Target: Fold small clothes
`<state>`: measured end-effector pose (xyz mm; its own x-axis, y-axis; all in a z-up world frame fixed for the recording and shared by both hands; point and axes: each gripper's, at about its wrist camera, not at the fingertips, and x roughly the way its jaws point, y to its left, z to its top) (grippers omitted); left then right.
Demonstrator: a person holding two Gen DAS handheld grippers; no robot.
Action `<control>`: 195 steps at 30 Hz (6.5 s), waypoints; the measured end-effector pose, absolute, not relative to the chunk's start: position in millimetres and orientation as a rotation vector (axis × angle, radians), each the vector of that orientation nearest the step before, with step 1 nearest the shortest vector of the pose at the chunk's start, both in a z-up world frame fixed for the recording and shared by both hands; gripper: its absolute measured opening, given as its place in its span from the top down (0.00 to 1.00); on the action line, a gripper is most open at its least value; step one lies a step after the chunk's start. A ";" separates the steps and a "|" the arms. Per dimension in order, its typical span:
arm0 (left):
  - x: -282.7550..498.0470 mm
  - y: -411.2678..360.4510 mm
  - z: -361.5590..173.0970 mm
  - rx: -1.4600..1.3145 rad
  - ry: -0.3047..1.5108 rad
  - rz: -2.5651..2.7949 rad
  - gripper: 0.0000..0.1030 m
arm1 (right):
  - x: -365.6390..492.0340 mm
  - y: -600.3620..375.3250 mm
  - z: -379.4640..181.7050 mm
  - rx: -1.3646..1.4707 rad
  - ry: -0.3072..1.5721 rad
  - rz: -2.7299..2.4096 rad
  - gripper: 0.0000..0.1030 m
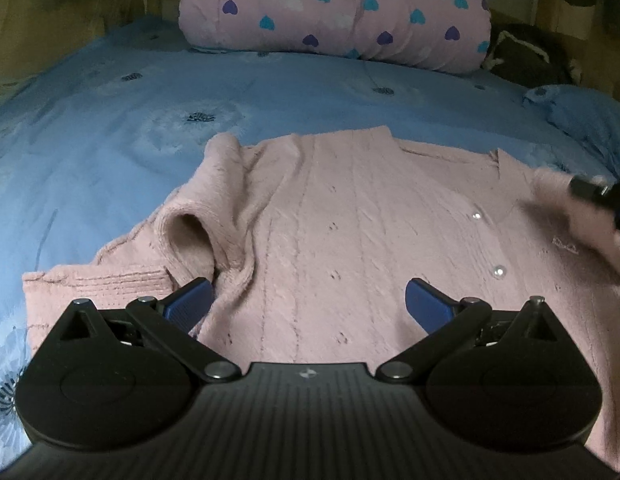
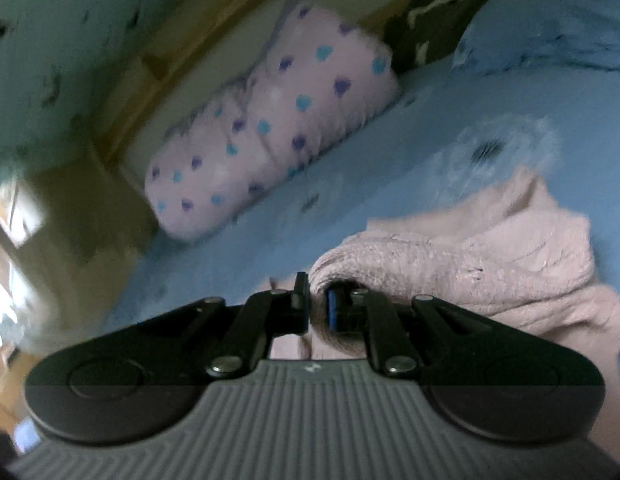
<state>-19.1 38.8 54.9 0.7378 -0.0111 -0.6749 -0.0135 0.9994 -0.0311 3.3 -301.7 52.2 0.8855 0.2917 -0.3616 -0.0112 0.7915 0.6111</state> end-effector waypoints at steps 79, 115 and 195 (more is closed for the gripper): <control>24.2 -278.3 36.0 0.264 0.646 -0.396 0.00 | -27.4 -458.6 31.0 0.617 0.708 -0.268 0.34; 23.0 -257.0 31.4 0.168 0.564 -0.481 0.85 | -14.6 -430.7 39.8 0.607 0.714 -0.217 0.34; 83.3 29.1 34.1 -0.151 0.790 -0.409 0.18 | 51.2 -363.2 41.4 0.208 0.534 -0.307 0.35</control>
